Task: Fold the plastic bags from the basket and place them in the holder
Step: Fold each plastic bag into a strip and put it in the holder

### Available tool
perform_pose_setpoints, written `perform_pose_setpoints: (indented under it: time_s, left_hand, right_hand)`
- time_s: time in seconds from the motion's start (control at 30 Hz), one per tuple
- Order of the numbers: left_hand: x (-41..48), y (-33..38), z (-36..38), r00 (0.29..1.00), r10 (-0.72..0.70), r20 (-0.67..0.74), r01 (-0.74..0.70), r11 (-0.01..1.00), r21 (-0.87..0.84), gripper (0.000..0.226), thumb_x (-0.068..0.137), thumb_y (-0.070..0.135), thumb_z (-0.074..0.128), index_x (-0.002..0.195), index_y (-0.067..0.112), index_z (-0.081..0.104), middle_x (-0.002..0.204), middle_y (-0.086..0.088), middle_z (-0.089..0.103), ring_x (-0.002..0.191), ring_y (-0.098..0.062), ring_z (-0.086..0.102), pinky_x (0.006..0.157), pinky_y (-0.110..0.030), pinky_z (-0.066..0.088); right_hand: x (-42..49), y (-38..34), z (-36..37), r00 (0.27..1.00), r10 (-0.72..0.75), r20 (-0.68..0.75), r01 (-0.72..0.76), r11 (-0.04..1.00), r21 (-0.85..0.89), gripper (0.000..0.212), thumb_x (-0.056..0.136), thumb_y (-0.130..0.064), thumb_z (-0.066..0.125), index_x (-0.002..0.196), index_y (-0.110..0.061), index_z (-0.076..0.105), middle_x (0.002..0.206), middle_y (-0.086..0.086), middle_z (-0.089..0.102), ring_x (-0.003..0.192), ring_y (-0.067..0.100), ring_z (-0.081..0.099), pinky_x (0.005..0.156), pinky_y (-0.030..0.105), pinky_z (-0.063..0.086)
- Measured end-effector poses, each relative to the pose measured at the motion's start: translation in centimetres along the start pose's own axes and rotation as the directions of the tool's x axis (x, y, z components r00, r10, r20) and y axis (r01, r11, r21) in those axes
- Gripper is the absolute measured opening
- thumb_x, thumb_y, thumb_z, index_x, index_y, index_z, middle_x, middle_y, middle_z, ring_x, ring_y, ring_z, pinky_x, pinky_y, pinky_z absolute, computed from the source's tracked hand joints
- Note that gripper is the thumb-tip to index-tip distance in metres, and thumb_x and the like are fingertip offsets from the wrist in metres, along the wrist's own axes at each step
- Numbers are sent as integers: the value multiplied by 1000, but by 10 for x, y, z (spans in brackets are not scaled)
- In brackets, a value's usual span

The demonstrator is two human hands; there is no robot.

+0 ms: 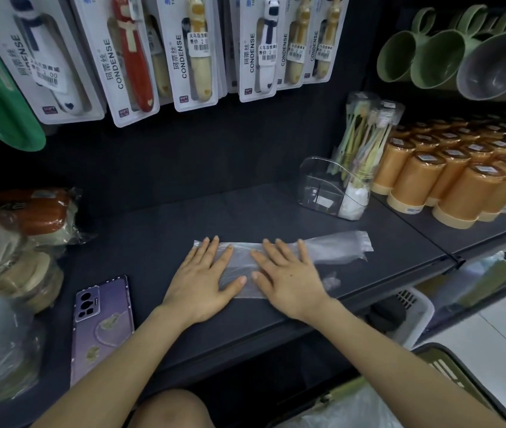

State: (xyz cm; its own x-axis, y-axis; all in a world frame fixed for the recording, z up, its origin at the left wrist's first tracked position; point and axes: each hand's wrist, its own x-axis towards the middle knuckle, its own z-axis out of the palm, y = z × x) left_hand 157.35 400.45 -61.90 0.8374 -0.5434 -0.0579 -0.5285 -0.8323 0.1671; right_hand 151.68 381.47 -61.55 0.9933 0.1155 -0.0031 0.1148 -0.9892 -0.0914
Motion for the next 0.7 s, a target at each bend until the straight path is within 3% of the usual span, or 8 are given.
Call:
perform_pose_setpoints:
  time_s: [0.07,0.13,0.27,0.37,0.47,0.53,0.6,0.7]
  left_hand:
    - [0,0,0,1000,-4,6,4,1000,10,119,52,88,-29,154,31,-5,161,0,-15,147,-14,-17,119,-31,-11]
    - [0,-1,1,1000,-3,0,3,1000,16,119,53,87,-29,154,31,-4,161,0,-15,147,-14,-17,119,-31,-11]
    - [0,-1,2,1000,3,-7,-3,1000,1,119,53,88,-28,154,30,-3,160,-1,-16,147,-14,-17,120,-31,-10]
    - [0,-1,0,1000,9,5,-9,1000,-7,121,51,89,-29,154,30,-4,160,-2,-18,146,-14,-19,119,-30,-12]
    - [0,-2,-3,1000,11,24,-10,999,-37,125,47,91,-27,153,29,-6,159,-2,-19,145,-11,-20,116,-27,-15]
    - [2,-3,-5,999,7,50,-4,998,-69,127,45,95,-22,153,28,-9,159,0,-20,142,-7,-22,114,-25,-16]
    - [0,-2,-11,999,2,49,7,982,-188,123,55,99,3,153,26,-6,159,2,-16,140,-3,-20,115,-23,-11]
    - [-10,-6,-20,991,-25,-134,-34,906,-422,79,80,72,48,146,30,34,157,13,15,146,-6,5,116,-26,13]
  right_hand:
    - [-13,31,1,995,95,-3,-95,994,-53,109,64,-74,-34,152,-35,16,162,-3,11,149,20,6,116,52,-11]
    - [-29,65,-4,980,194,32,-193,980,-55,111,57,-78,-36,152,-39,6,162,-8,2,149,14,-2,116,51,-14]
    - [-52,98,-19,962,273,9,-272,960,-61,108,61,-79,-33,152,-38,8,162,-8,7,149,15,0,116,50,-15]
    - [-57,82,-25,974,8,-225,-16,999,-36,80,88,-74,6,144,-31,42,153,-2,37,145,18,23,118,50,-3]
    - [-55,68,-11,852,-311,-422,301,949,-92,42,88,-54,50,104,-23,73,120,-5,66,121,17,53,114,52,24]
    - [-50,65,-4,794,-378,-476,379,920,-98,30,91,-38,53,86,-19,75,101,-5,71,102,15,62,111,45,30]
    - [-45,63,-2,787,-375,-489,382,920,-92,28,93,-29,50,82,-15,73,91,-4,71,88,15,66,108,39,33]
    - [-47,59,-4,841,-298,-451,338,941,9,25,94,-25,47,81,-15,67,79,-5,68,73,15,65,107,37,33]
